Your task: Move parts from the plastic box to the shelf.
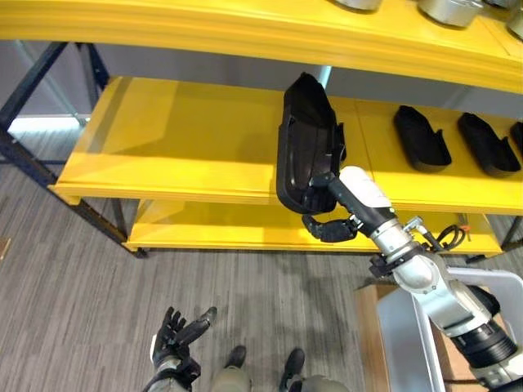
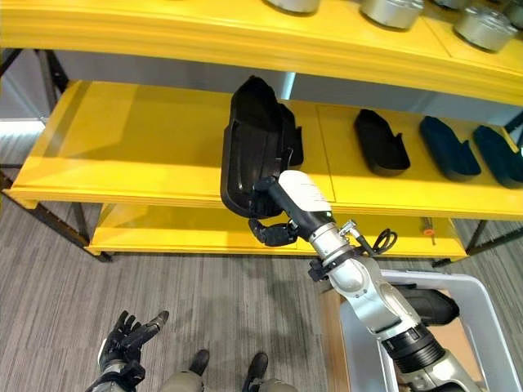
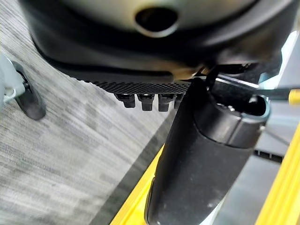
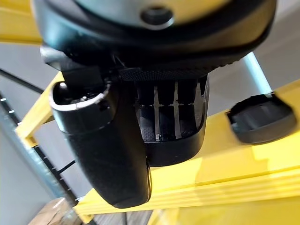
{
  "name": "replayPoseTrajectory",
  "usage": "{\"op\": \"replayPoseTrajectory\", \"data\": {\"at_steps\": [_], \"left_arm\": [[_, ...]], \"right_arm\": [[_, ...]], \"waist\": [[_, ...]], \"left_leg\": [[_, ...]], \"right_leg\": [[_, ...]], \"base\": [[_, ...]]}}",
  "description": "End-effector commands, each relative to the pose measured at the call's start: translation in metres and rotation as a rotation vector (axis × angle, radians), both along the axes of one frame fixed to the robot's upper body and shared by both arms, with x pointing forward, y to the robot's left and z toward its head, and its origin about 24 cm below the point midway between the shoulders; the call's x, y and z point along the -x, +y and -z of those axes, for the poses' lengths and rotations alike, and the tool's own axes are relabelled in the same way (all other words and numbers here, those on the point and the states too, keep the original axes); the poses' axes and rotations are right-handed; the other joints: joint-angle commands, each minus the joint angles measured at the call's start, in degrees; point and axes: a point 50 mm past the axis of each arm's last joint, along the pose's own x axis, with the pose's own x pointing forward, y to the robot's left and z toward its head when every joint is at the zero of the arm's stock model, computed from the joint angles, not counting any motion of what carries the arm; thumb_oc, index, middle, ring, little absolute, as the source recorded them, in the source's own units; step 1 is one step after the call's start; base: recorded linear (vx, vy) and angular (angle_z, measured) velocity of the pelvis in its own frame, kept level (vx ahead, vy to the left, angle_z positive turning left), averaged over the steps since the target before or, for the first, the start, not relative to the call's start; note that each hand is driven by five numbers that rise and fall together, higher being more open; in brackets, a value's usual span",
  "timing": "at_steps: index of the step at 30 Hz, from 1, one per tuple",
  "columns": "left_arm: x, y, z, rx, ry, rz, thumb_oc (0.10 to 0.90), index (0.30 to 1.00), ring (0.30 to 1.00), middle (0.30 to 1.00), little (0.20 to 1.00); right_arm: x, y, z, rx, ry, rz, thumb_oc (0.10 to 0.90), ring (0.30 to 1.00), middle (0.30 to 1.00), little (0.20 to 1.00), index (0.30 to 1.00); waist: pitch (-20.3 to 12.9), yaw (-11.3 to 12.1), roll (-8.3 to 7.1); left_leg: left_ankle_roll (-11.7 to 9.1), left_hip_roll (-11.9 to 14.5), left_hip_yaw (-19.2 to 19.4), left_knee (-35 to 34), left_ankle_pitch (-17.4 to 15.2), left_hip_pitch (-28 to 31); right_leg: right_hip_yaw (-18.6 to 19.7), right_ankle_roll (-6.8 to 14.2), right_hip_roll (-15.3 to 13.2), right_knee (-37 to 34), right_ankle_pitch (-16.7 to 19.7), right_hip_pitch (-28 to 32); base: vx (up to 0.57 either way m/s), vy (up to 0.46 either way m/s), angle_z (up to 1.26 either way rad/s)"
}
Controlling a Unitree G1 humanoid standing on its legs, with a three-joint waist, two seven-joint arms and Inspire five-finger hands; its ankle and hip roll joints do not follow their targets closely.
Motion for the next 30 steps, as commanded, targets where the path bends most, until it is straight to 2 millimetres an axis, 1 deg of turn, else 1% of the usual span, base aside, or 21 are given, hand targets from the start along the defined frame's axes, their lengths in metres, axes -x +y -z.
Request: {"op": "replayPoseTrajectory", "data": {"at_steps": [1, 2, 3, 4, 5, 6, 7, 8, 9, 10, 11, 12, 13, 16, 17, 20, 21, 23, 27, 28, 30], "left_arm": [[-0.012, 0.018, -0.025, -0.072, -0.135, 0.004, 0.900, 1.000, 1.000, 1.000, 1.000], [-0.013, 0.018, -0.026, -0.067, -0.140, -0.003, 0.900, 1.000, 1.000, 1.000, 1.000], [-0.009, 0.021, -0.027, -0.074, -0.134, -0.010, 0.900, 1.000, 1.000, 1.000, 1.000], [-0.007, 0.023, -0.027, -0.080, -0.129, -0.019, 0.900, 1.000, 1.000, 1.000, 1.000], [-0.005, 0.025, -0.027, -0.093, -0.119, -0.022, 0.900, 1.000, 1.000, 1.000, 1.000], [-0.001, 0.026, -0.026, -0.091, -0.112, -0.036, 0.900, 1.000, 1.000, 1.000, 1.000], [0.002, 0.027, -0.025, -0.095, -0.102, -0.042, 0.900, 1.000, 1.000, 1.000, 1.000], [0.002, 0.027, -0.024, -0.095, -0.100, -0.040, 0.900, 1.000, 1.000, 1.000, 1.000], [0.004, 0.026, -0.022, -0.084, -0.095, -0.046, 0.900, 1.000, 1.000, 1.000, 1.000], [0.007, 0.026, -0.021, -0.084, -0.086, -0.055, 0.900, 1.000, 1.000, 1.000, 1.000], [0.007, 0.026, -0.020, -0.084, -0.085, -0.055, 0.900, 1.000, 1.000, 1.000, 1.000], [0.006, 0.026, -0.021, -0.082, -0.089, -0.053, 0.900, 1.000, 1.000, 1.000, 1.000], [0.003, 0.027, -0.024, -0.098, -0.097, -0.020, 0.900, 1.000, 1.000, 1.000, 1.000], [0.001, 0.032, -0.025, -0.127, -0.088, 0.010, 0.900, 1.000, 1.000, 1.000, 1.000], [0.001, 0.033, -0.025, -0.128, -0.089, 0.009, 0.900, 1.000, 1.000, 1.000, 1.000], [-0.006, 0.039, -0.034, -0.162, -0.114, 0.024, 0.900, 1.000, 1.000, 1.000, 1.000], [-0.006, 0.039, -0.034, -0.162, -0.115, 0.023, 0.900, 1.000, 1.000, 1.000, 1.000], [-0.009, 0.042, -0.039, -0.172, -0.134, 0.017, 0.900, 1.000, 1.000, 1.000, 1.000], [-0.012, 0.043, -0.041, -0.179, -0.143, 0.021, 0.900, 1.000, 1.000, 1.000, 1.000], [-0.012, 0.043, -0.042, -0.180, -0.144, 0.028, 0.900, 1.000, 1.000, 1.000, 1.000], [-0.013, 0.042, -0.041, -0.174, -0.146, 0.035, 0.900, 1.000, 1.000, 1.000, 1.000]], "right_arm": [[0.007, 0.015, -0.077, -0.144, -0.363, -0.120, 0.400, 0.300, 0.300, 0.300, 0.300], [0.005, 0.013, -0.080, -0.134, -0.379, -0.106, 0.400, 0.300, 0.300, 0.300, 0.300], [0.003, 0.010, -0.084, -0.130, -0.394, -0.087, 0.400, 0.300, 0.300, 0.300, 0.300], [0.002, 0.010, -0.086, -0.128, -0.400, -0.080, 0.400, 0.300, 0.300, 0.300, 0.300], [0.000, 0.009, -0.089, -0.123, -0.411, -0.067, 0.400, 0.300, 0.300, 0.300, 0.300], [0.000, 0.010, -0.092, -0.107, -0.420, -0.072, 0.400, 0.300, 0.300, 0.300, 0.300], [-0.001, 0.010, -0.095, -0.101, -0.434, -0.070, 0.400, 0.300, 0.300, 0.300, 0.300], [-0.001, 0.010, -0.097, -0.096, -0.444, -0.065, 0.400, 0.300, 0.300, 0.300, 0.300], [-0.001, 0.012, -0.098, -0.078, -0.446, -0.069, 0.400, 0.300, 0.300, 0.300, 0.300], [-0.001, 0.013, -0.098, -0.075, -0.450, -0.072, 0.400, 0.300, 0.300, 0.300, 0.300], [-0.001, 0.013, -0.097, -0.075, -0.449, -0.072, 0.400, 0.300, 0.300, 0.300, 0.300], [-0.002, 0.013, -0.097, -0.077, -0.444, -0.066, 0.400, 0.300, 0.300, 0.300, 0.300], [-0.002, 0.011, -0.098, -0.090, -0.453, -0.050, 0.400, 0.300, 0.300, 0.300, 0.300], [-0.002, 0.014, -0.102, -0.114, -0.462, -0.056, 0.400, 0.300, 0.300, 0.300, 0.300], [-0.002, 0.014, -0.102, -0.114, -0.462, -0.056, 0.400, 0.300, 0.300, 0.300, 0.300], [-0.006, 0.018, -0.112, -0.103, -0.493, -0.050, 0.400, 0.300, 0.300, 0.300, 0.300], [-0.006, 0.018, -0.112, -0.103, -0.494, -0.050, 0.400, 0.300, 0.300, 0.300, 0.300], [-0.007, 0.020, -0.124, -0.088, -0.533, -0.045, 0.400, 0.300, 0.300, 0.300, 0.300], [-0.009, 0.019, -0.131, -0.077, -0.557, -0.034, 0.400, 0.300, 0.300, 0.300, 0.300], [-0.013, 0.017, -0.141, -0.060, -0.580, -0.015, 0.400, 0.300, 0.300, 0.300, 0.300], [-0.017, 0.017, -0.144, -0.035, -0.581, 0.000, 0.400, 0.300, 0.300, 0.300, 0.300]], "waist": [[-2.3, 0.5, -2.46], [-1.7, 0.9, -2.82], [-1.5, 1.7, -3.67], [-1.6, 2.1, -3.70], [-1.6, 2.6, -3.39], [-2.2, 3.0, -2.69], [-2.5, 3.4, -2.11], [-2.6, 3.4, -1.51], [-3.4, 3.7, -1.03], [-4.0, 4.3, -0.56], [-4.0, 4.4, -0.53], [-4.5, 4.5, -0.30], [-4.7, 4.7, -0.61], [-4.3, 5.0, -1.20], [-4.2, 5.1, -1.37], [-3.4, 5.4, -2.12], [-3.4, 5.3, -2.19], [-2.7, 5.5, -2.63], [-2.3, 5.5, -2.71], [-1.9, 5.7, -2.66], [-1.7, 5.8, -2.75]], "left_leg": [[0.9, 0.2, 6.7, 16.2, -0.1, -6.0], [1.1, 2.3, 7.5, 15.0, 0.5, -7.9], [1.0, 5.9, 7.2, 11.2, 1.3, -9.7], [0.1, 9.4, 7.4, 7.2, 4.4, -10.0], [-0.3, 10.9, 6.5, 5.2, 7.2, -11.6], [-1.2, 13.0, 5.5, 0.2, 10.1, -11.4], [-2.1, 13.9, 6.1, -2.5, 11.6, -11.9], [-2.9, 14.5, 7.9, -3.4, 12.4, -12.1], [-2.9, 14.5, 7.4, -4.5, 11.0, -10.3], [-3.2, 14.5, 6.9, -5.2, 11.0, -9.3], [-3.3, 14.6, 7.0, -5.4, 11.1, -9.1], [-3.2, 14.2, 7.6, -5.7, 10.7, -8.8], [-2.9, 12.5, 9.1, -4.3, 9.4, -8.5], [-2.0, 10.5, 11.5, -1.6, 6.9, -8.8], [-1.9, 10.3, 11.7, -1.3, 6.7, -8.8], [-1.1, 8.8, 13.8, 1.5, 4.9, -10.4], [-1.1, 8.7, 13.8, 1.7, 4.8, -10.6], [-0.7, 8.0, 14.5, 3.3, 3.8, -11.9], [-0.6, 7.5, 14.6, 4.1, 3.4, -13.1], [-0.3, 7.1, 14.7, 4.5, 3.1, -13.9], [-0.1, 7.0, 14.9, 4.6, 3.0, -14.5]], "right_leg": [[1.5, 1.9, -3.2, 1.2, -0.6, -1.0], [1.1, 2.3, -3.6, 1.3, -0.9, -0.5], [1.8, 3.2, -4.3, 1.0, -1.0, 0.2], [3.0, 3.4, -4.1, 1.3, -1.4, 0.1], [4.0, 3.8, -4.2, 1.4, -1.8, 0.6], [5.5, 3.8, -3.5, 1.5, -2.7, 0.9], [6.4, 4.0, -3.5, 1.2, -3.0, 1.7], [6.4, 4.2, -3.9, 1.0, -3.2, 2.4], [6.9, 4.6, -4.1, 1.0, -3.5, 2.5], [7.6, 4.8, -4.1, 0.7, -3.5, 3.0], [7.6, 4.8, -4.0, 0.6, -3.5, 3.0], [7.5, 5.0, -4.6, 0.3, -3.2, 3.3], [6.8, 6.0, -6.6, -0.4, -2.4, 4.1], [6.6, 7.7, -9.3, -0.7, -1.2, 4.7], [6.7, 7.8, -9.5, -0.8, -1.1, 4.6], [6.2, 8.8, -11.8, -0.8, -0.2, 3.8], [6.2, 8.8, -11.9, -0.8, -0.1, 3.8], [5.9, 9.4, -12.9, -0.9, 0.6, 3.2], [5.5, 9.6, -13.4, -1.3, 1.2, 2.7], [5.4, 9.9, -13.9, -1.7, 2.0, 1.9], [5.2, 10.0, -14.1, -1.8, 2.4, 1.4]], "base": [[-0.07, 0.028, 0.54], [0.02, 0.085, 0.42], [0.14, 0.131, 0.37], [0.19, 0.190, -0.05], [0.17, 0.203, -0.04], [0.18, 0.231, -0.19], [0.16, 0.237, -0.20], [0.13, 0.263, -0.19], [0.11, 0.259, -0.20], [0.07, 0.169, -0.33], [0.09, 0.152, -0.79], [0.15, 0.256, -1.25], [0.17, 0.316, -1.05], [0.10, 0.223, -0.05], [0.05, 0.163, 0.24], [0.04, 0.129, 0.13], [0.05, 0.095, 0.00], [0.05, 0.082, 0.00], [0.03, 0.048, -0.03], [0.06, 0.059, 0.01], [0.06, 0.046, -0.07]]}}
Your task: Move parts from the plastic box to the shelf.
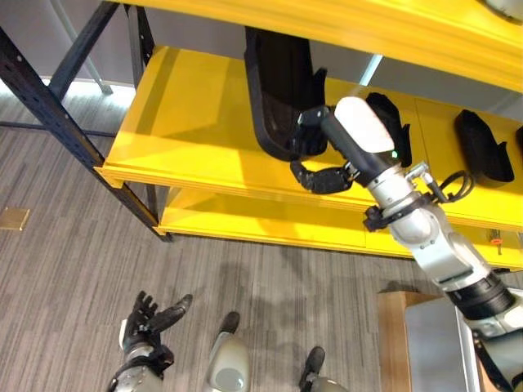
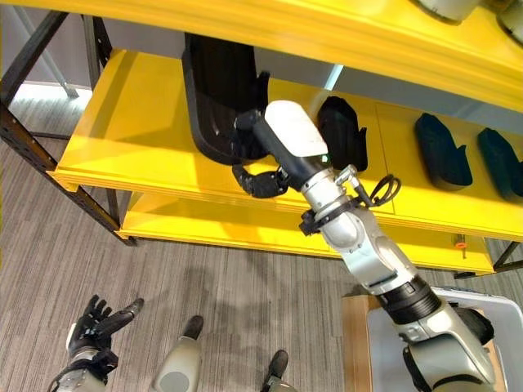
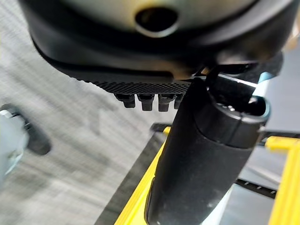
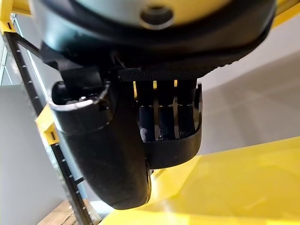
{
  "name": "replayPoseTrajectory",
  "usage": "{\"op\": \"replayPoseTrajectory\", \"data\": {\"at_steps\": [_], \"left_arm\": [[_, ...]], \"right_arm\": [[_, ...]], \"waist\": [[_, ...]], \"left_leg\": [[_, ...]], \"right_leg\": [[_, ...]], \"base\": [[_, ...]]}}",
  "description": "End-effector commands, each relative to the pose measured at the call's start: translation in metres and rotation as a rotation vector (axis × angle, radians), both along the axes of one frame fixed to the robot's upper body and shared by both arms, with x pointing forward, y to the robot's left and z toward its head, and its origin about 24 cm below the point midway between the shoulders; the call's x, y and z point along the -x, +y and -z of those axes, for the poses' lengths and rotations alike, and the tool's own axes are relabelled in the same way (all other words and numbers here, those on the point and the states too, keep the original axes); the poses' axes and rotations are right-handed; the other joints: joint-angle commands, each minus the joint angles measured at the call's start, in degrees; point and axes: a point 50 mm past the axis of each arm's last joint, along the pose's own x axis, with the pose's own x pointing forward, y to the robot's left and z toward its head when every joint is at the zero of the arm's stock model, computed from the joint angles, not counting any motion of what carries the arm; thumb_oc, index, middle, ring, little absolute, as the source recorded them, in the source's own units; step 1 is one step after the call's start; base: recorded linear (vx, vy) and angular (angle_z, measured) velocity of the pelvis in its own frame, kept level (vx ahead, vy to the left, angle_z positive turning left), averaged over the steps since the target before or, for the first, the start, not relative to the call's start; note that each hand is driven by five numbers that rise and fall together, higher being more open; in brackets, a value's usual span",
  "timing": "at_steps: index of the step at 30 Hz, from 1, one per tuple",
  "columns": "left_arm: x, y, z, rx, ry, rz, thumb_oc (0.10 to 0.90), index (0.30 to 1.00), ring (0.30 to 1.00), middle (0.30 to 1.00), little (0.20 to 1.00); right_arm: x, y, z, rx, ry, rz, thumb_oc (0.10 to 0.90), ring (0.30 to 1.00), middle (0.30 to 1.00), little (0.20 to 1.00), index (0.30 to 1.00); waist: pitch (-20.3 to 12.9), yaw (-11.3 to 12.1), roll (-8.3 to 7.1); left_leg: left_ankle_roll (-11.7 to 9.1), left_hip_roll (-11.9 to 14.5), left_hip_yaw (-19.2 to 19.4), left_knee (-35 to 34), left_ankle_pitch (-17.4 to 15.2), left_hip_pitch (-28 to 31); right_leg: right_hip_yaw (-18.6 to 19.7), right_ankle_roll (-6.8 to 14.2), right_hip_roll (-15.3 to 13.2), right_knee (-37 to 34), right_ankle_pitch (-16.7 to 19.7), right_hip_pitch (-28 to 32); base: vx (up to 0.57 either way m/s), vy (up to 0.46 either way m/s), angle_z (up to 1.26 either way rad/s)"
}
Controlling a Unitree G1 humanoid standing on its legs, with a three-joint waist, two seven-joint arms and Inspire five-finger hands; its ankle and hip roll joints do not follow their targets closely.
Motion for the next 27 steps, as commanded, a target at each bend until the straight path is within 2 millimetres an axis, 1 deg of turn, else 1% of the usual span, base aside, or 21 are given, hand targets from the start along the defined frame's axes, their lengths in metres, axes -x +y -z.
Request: {"op": "replayPoseTrajectory", "data": {"at_steps": [1, 5, 9, 13, 14, 15, 21, 22, 24, 27], "left_arm": [[0.003, 0.009, -0.021, -0.065, -0.097, 0.005, 0.900, 1.000, 1.000, 1.000, 1.000], [0.001, 0.009, -0.022, -0.067, -0.102, 0.017, 0.900, 1.000, 1.000, 1.000, 1.000], [-0.001, 0.010, -0.023, -0.075, -0.109, 0.028, 0.900, 1.000, 1.000, 1.000, 1.000], [-0.003, 0.011, -0.026, -0.079, -0.122, 0.038, 0.900, 1.000, 1.000, 1.000, 1.000], [-0.003, 0.011, -0.026, -0.078, -0.122, 0.038, 0.900, 1.000, 1.000, 1.000, 1.000], [-0.005, 0.010, -0.027, -0.079, -0.130, 0.042, 0.900, 1.000, 1.000, 1.000, 1.000], [-0.011, 0.011, -0.033, -0.086, -0.164, 0.055, 0.900, 1.000, 1.000, 1.000, 1.000], [-0.013, 0.011, -0.034, -0.083, -0.175, 0.054, 0.900, 1.000, 1.000, 1.000, 1.000], [-0.016, 0.010, -0.035, -0.084, -0.182, 0.061, 0.900, 1.000, 1.000, 1.000, 1.000], [-0.017, 0.011, -0.036, -0.085, -0.186, 0.063, 0.900, 1.000, 1.000, 1.000, 1.000]], "right_arm": [[0.010, -0.003, -0.071, -0.041, -0.322, 0.007, 0.400, 0.300, 0.300, 0.300, 0.300], [0.004, -0.008, -0.080, 0.003, -0.336, 0.047, 0.400, 0.300, 0.300, 0.300, 0.300], [-0.003, -0.011, -0.086, 0.032, -0.327, 0.078, 0.400, 0.300, 0.300, 0.300, 0.300], [-0.012, -0.012, -0.093, 0.055, -0.319, 0.109, 0.400, 0.300, 0.300, 0.300, 0.300], [-0.012, -0.012, -0.093, 0.055, -0.319, 0.108, 0.400, 0.300, 0.300, 0.300, 0.300], [-0.018, -0.014, -0.092, 0.061, -0.298, 0.132, 0.400, 0.300, 0.300, 0.300, 0.300], [-0.031, -0.013, -0.096, 0.099, -0.267, 0.165, 0.400, 0.300, 0.300, 0.300, 0.300], [-0.038, -0.014, -0.095, 0.115, -0.248, 0.190, 0.400, 0.300, 0.300, 0.300, 0.300], [-0.044, -0.014, -0.095, 0.126, -0.230, 0.209, 0.400, 0.300, 0.300, 0.300, 0.300], [-0.048, -0.012, -0.095, 0.112, -0.214, 0.212, 0.400, 0.300, 0.300, 0.300, 0.300]], "waist": [[-4.1, -1.0, 1.49], [-3.2, -0.9, 1.30], [-2.5, -0.5, 1.02], [-1.2, -0.2, 1.10], [-1.2, -0.2, 1.13], [-0.5, 0.4, 1.12], [1.2, 1.0, 1.42], [1.8, 1.5, 1.52], [2.5, 1.6, 1.73], [3.0, 1.8, 1.86]], "left_leg": [[0.8, 3.8, 1.1, -5.5, 4.4, -2.1], [0.9, 3.7, 0.5, -5.5, 4.6, -3.4], [1.0, 3.6, 0.1, -5.6, 4.7, -4.4], [1.1, 3.4, -0.5, -4.8, 4.6, -5.6], [1.1, 3.4, -0.5, -4.8, 4.6, -5.6], [1.1, 3.1, -0.8, -4.3, 4.5, -6.2], [1.1, 2.4, -1.5, -3.0, 4.3, -8.0], [1.1, 2.2, -1.7, -2.9, 4.4, -8.4], [1.1, 1.9, -2.0, -2.9, 4.6, -8.9], [1.1, 1.8, -2.2, -2.8, 4.7, -9.3]], "right_leg": [[-1.7, 4.4, -2.4, 3.1, -3.6, 3.1], [-2.2, 4.6, -2.5, 2.8, -2.9, 2.0], [-2.8, 4.7, -2.5, 2.5, -2.4, 1.4], [-2.9, 4.7, -2.7, 3.1, -2.4, 0.6], [-3.0, 4.7, -2.7, 3.1, -2.4, 0.6], [-3.3, 4.6, -2.8, 3.3, -2.4, 0.4], [-4.0, 4.6, -2.9, 3.7, -2.5, -0.3], [-4.4, 4.5, -3.0, 3.9, -2.4, -0.5], [-4.9, 4.5, -3.2, 4.1, -2.3, -0.8], [-5.1, 4.5, -3.2, 4.2, -2.3, -1.1]], "base": [[0.03, 0.016, -0.11], [0.01, 0.000, 0.01], [0.00, 0.000, 0.00], [0.00, -0.004, 0.04], [0.00, 0.000, 0.00], [0.00, 0.000, 0.00], [-0.03, -0.007, 0.10], [-0.04, -0.007, 0.07], [-0.04, -0.002, 0.07], [-0.04, 0.007, 0.09]]}}
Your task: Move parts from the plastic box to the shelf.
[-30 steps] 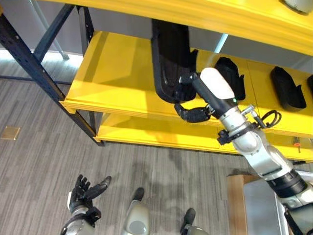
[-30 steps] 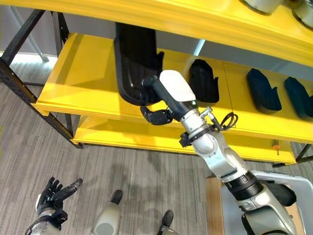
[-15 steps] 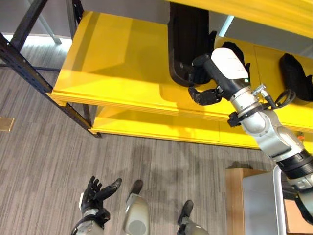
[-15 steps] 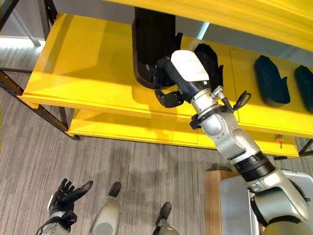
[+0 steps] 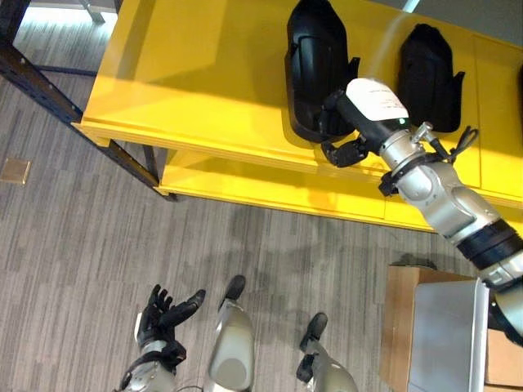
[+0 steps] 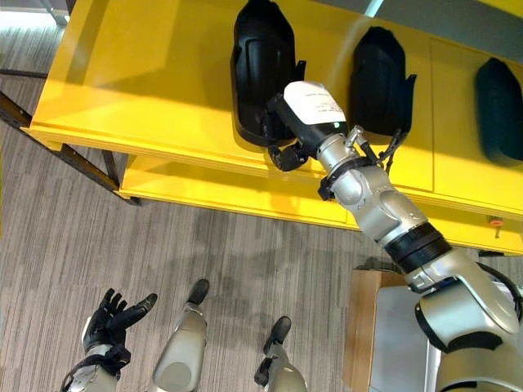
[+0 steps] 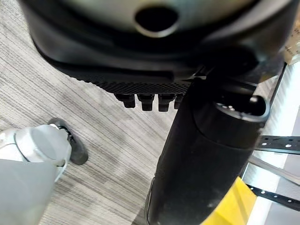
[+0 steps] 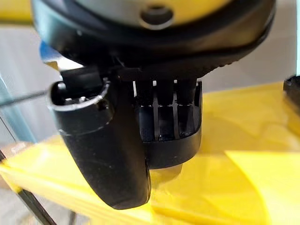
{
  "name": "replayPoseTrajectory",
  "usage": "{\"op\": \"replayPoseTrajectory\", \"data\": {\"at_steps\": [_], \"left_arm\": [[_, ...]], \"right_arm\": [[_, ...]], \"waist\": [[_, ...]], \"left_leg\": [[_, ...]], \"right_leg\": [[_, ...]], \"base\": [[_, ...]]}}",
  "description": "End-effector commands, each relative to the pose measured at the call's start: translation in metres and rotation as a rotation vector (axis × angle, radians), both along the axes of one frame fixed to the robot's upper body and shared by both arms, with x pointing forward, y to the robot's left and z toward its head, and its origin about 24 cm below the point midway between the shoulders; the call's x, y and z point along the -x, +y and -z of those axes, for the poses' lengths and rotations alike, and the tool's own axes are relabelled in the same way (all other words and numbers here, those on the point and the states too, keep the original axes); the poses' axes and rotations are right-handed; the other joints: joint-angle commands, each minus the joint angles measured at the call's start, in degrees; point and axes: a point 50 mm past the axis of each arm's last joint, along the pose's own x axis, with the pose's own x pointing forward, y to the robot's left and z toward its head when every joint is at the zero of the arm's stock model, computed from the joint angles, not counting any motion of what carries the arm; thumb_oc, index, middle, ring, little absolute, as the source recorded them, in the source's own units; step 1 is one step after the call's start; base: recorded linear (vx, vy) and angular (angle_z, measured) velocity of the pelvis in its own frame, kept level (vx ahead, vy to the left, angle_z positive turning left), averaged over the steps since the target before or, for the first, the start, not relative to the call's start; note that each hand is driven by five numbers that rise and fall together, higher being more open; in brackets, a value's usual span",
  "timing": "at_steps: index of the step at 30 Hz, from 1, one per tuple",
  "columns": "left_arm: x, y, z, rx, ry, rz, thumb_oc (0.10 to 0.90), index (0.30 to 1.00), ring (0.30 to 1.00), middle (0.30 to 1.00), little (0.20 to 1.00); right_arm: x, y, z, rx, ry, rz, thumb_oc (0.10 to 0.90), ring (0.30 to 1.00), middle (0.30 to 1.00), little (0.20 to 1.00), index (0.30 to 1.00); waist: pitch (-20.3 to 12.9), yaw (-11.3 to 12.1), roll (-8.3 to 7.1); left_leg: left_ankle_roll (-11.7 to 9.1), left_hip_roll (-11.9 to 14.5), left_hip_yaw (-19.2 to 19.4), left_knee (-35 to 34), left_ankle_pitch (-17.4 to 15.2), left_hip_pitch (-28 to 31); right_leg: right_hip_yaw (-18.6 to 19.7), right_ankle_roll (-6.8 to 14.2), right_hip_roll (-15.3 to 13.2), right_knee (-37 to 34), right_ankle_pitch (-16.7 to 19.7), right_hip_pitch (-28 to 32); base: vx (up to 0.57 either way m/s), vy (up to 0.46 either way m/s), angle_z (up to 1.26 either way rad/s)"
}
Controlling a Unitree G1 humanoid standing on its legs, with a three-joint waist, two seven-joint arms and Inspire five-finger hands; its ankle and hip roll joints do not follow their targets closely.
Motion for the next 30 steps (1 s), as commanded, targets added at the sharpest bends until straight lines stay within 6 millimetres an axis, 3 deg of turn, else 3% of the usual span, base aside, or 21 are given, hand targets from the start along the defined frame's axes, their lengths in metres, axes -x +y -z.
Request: {"op": "replayPoseTrajectory", "data": {"at_steps": [1, 12, 30], "left_arm": [[0.001, 0.020, -0.028, -0.095, -0.111, 0.027, 0.900, 1.000, 1.000, 1.000, 1.000], [-0.013, 0.019, -0.034, -0.108, -0.148, 0.061, 0.900, 1.000, 1.000, 1.000, 1.000], [-0.016, 0.019, -0.036, -0.098, -0.165, 0.050, 0.900, 1.000, 1.000, 1.000, 1.000]], "right_arm": [[0.012, 0.019, -0.084, -0.110, -0.290, -0.098, 0.400, 0.300, 0.300, 0.300, 0.300], [-0.003, 0.018, -0.088, -0.194, -0.278, -0.035, 0.400, 0.300, 0.300, 0.300, 0.300], [-0.007, 0.009, -0.099, -0.225, -0.306, 0.015, 0.400, 0.300, 0.300, 0.300, 0.300]], "waist": [[-3.3, -0.2, -0.26], [0.0, 0.9, 1.05], [1.0, 1.4, 1.76]], "left_leg": [[2.6, 0.2, 1.0, -2.7, 4.0, -2.8], [2.9, -1.4, -0.4, -1.0, 4.1, -5.5], [2.9, -2.1, -0.6, -0.5, 4.0, -6.6]], "right_leg": [[-1.7, 3.3, -5.3, 6.6, -3.3, 2.7], [-2.9, 3.0, -6.1, 8.0, -3.5, 1.3], [-3.8, 2.9, -6.7, 7.7, -3.0, 0.8]], "base": [[-0.04, 0.000, 0.10], [-0.04, 0.008, 0.07], [-0.01, 0.009, 0.03]]}}
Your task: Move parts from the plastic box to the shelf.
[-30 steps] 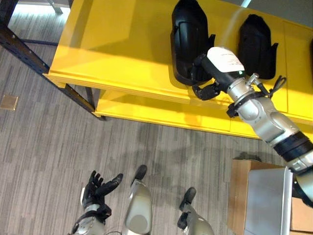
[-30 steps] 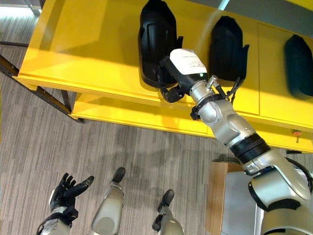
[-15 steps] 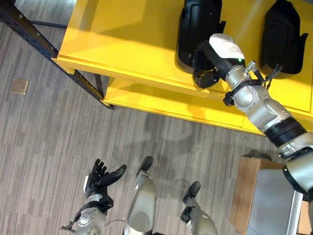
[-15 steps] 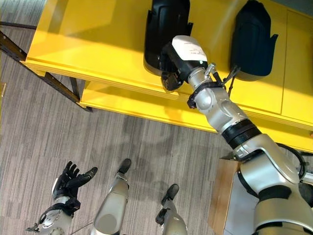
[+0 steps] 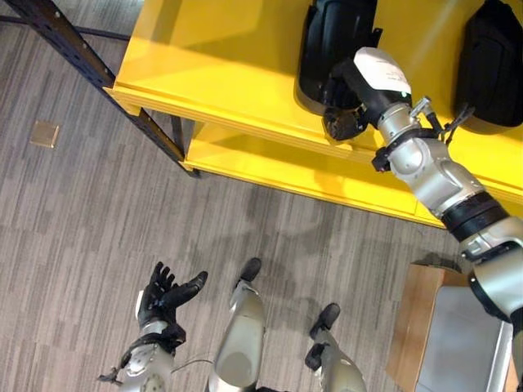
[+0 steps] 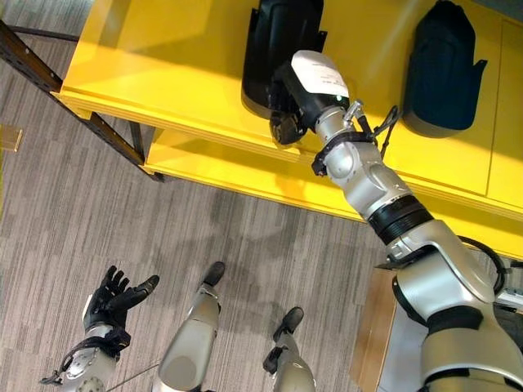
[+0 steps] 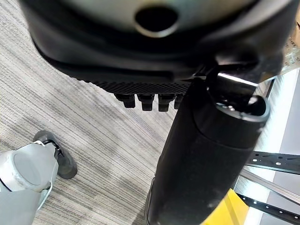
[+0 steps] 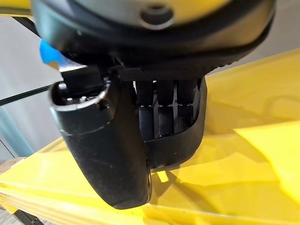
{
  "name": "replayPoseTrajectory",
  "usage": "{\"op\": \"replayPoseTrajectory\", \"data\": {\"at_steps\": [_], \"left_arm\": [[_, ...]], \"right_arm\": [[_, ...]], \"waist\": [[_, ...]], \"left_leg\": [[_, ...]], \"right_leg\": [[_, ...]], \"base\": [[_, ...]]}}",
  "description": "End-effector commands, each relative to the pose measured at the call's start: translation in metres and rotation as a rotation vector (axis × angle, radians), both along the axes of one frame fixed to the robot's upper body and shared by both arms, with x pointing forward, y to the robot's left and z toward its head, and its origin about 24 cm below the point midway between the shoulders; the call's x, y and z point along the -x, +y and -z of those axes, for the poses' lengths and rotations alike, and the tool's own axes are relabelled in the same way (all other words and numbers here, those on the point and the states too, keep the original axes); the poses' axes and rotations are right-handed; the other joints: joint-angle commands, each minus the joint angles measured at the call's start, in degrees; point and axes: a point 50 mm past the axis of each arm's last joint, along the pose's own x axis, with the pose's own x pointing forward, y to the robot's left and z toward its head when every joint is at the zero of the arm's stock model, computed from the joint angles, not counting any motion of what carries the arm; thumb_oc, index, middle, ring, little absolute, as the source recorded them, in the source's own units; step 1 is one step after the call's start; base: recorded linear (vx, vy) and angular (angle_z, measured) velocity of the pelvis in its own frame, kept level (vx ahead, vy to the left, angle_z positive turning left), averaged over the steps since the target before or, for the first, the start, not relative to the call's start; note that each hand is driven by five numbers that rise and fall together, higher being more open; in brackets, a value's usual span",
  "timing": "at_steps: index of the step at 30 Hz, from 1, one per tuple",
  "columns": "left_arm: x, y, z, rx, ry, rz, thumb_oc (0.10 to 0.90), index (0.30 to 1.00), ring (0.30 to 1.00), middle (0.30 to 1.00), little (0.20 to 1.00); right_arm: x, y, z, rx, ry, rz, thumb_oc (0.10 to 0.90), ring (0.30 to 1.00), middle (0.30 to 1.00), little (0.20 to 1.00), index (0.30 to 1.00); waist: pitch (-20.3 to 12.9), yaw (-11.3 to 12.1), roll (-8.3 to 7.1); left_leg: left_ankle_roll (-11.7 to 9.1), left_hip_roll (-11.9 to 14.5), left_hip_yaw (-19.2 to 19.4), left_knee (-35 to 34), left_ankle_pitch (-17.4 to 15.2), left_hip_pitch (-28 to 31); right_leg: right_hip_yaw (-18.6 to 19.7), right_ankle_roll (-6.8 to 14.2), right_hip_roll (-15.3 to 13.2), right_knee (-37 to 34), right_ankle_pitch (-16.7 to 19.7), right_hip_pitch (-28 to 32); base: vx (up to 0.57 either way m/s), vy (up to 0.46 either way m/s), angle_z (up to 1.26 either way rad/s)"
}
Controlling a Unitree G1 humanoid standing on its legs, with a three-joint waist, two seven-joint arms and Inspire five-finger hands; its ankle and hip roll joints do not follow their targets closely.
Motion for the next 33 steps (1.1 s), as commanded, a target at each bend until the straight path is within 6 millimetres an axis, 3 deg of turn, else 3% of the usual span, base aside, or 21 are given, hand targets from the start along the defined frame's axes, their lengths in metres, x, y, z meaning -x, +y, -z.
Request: {"op": "replayPoseTrajectory", "data": {"at_steps": [1, 33], "left_arm": [[0.005, 0.015, -0.019, -0.062, -0.091, -0.004, 0.900, 1.000, 1.000, 1.000, 1.000], [0.003, 0.018, -0.024, -0.071, -0.117, 0.001, 0.900, 1.000, 1.000, 1.000, 1.000]], "right_arm": [[0.011, 0.002, -0.070, -0.065, -0.243, -0.007, 0.400, 0.300, 0.300, 0.300, 0.300], [0.010, -0.021, -0.089, 0.031, -0.259, 0.096, 0.400, 0.300, 0.300, 0.300, 0.300]], "waist": [[-2.0, 0.1, -0.24], [-2.3, 0.1, -0.42]], "left_leg": [[2.4, 0.8, 2.3, -4.6, 3.7, -1.2], [2.4, 0.5, 1.7, -4.5, 3.5, -1.7]], "right_leg": [[-1.0, 2.4, -5.0, 6.2, -3.2, 2.8], [-2.1, 2.5, -5.0, 5.6, -3.3, 3.2]], "base": [[0.00, 0.000, 0.00], [0.00, 0.000, 0.00]]}}
